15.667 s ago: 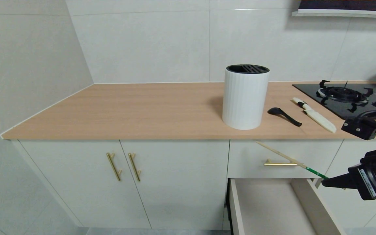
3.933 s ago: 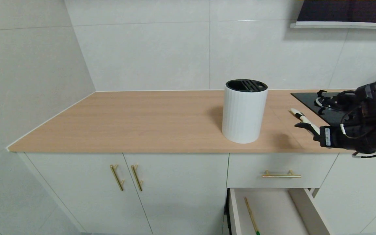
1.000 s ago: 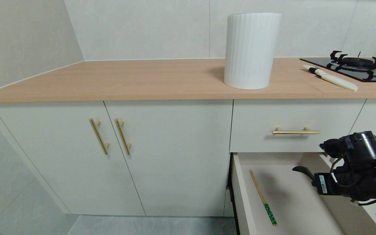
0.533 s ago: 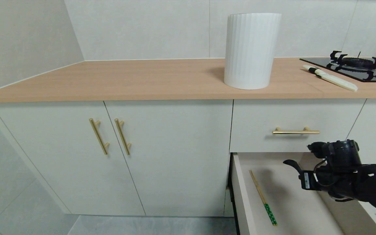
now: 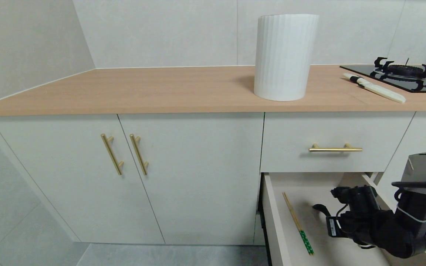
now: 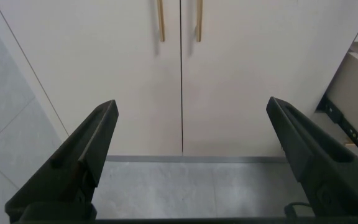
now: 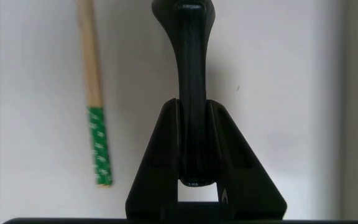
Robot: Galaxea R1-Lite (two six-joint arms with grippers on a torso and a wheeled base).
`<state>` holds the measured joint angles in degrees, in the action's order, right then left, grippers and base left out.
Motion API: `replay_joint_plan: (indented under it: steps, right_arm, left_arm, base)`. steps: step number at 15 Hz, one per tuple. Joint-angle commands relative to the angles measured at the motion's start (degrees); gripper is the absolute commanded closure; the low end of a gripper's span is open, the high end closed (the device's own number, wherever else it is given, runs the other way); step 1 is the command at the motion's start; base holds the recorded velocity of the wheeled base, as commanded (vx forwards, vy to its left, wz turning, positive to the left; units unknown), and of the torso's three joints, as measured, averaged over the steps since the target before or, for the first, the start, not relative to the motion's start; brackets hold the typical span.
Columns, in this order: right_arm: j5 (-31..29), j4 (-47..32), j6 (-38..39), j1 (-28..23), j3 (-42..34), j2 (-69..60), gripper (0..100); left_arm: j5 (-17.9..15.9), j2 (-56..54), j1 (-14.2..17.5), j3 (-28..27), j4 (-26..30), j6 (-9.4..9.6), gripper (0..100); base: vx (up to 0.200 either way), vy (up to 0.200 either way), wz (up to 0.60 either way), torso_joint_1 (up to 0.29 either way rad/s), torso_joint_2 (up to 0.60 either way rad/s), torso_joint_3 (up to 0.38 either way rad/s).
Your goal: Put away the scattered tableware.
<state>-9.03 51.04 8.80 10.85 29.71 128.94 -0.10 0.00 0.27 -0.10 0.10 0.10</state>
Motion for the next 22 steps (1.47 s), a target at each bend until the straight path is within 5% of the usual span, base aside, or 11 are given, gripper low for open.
replay_joint_plan:
  steps: [1, 13, 14, 22]
  right_arm:
    - [-0.3, 0.6, 0.0, 0.1, 0.0, 3.4, 100]
    - [-1.6, 3.8, -0.2, -0.1, 0.0, 3.9, 100]
    - [-1.7, 3.8, -0.2, -0.1, 0.0, 4.0, 0]
    - [-1.8, 3.6, -0.1, 0.0, -1.0, -1.0, 0]
  left_arm:
    - [0.0, 0.0, 0.1, 0.0, 0.0, -0.01, 0]
    - [0.0, 0.1, 0.0, 0.0, 0.0, -0.01, 0]
    - [0.0, 0.1, 0.0, 0.0, 0.0, -0.01, 0]
    - [0.0, 0.1, 0.1, 0.0, 0.0, -0.01, 0]
  base:
    - [0.000, 0.000, 0.00, 0.000, 0.00, 0.000]
    - [0.000, 0.000, 0.00, 0.000, 0.00, 0.000]
    - [0.000, 0.000, 0.00, 0.000, 0.00, 0.000]
    - [0.000, 0.000, 0.00, 0.000, 0.00, 0.000]
